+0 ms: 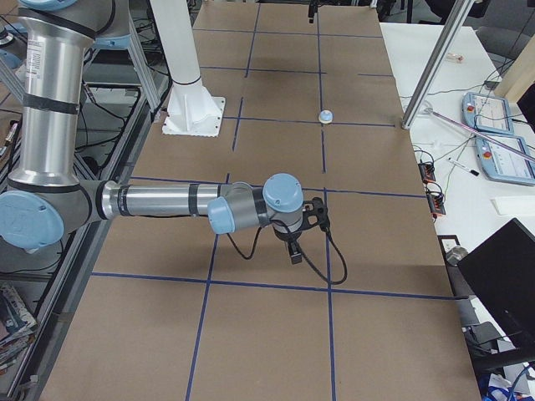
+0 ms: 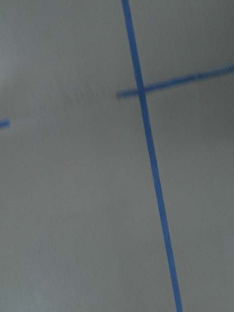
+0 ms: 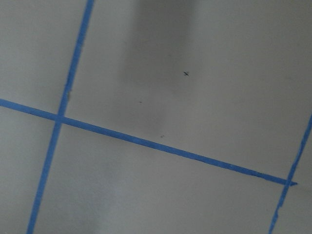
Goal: Place and press bell with both arms
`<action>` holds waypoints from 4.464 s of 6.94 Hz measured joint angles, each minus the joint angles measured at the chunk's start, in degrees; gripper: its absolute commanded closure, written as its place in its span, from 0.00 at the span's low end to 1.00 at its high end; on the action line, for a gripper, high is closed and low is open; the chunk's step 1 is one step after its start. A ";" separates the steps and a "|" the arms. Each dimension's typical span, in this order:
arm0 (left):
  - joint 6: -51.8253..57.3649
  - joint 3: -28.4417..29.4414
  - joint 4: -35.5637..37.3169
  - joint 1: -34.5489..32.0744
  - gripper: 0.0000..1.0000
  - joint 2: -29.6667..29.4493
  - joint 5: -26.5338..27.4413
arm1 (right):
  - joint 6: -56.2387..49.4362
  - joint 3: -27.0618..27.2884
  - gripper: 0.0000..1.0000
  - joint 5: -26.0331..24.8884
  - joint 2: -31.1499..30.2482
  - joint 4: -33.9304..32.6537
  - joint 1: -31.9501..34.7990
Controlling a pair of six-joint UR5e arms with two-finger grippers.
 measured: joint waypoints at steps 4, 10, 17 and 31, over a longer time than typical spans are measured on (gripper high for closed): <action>18.18 3.39 -1.51 -17.06 0.00 13.25 -8.84 | 23.94 4.74 0.00 -4.91 12.38 -0.24 -17.02; 16.46 3.48 -1.60 -18.13 0.00 15.54 -9.45 | 50.03 -14.20 0.39 -22.44 51.54 -14.00 -40.20; 15.56 2.97 -1.66 -18.13 0.00 15.76 -9.45 | 59.33 -48.26 1.00 -26.79 75.42 -7.11 -44.05; 15.49 3.29 -1.66 -18.05 0.00 15.76 -9.47 | 60.08 -54.00 0.41 -26.94 78.89 -2.72 -44.21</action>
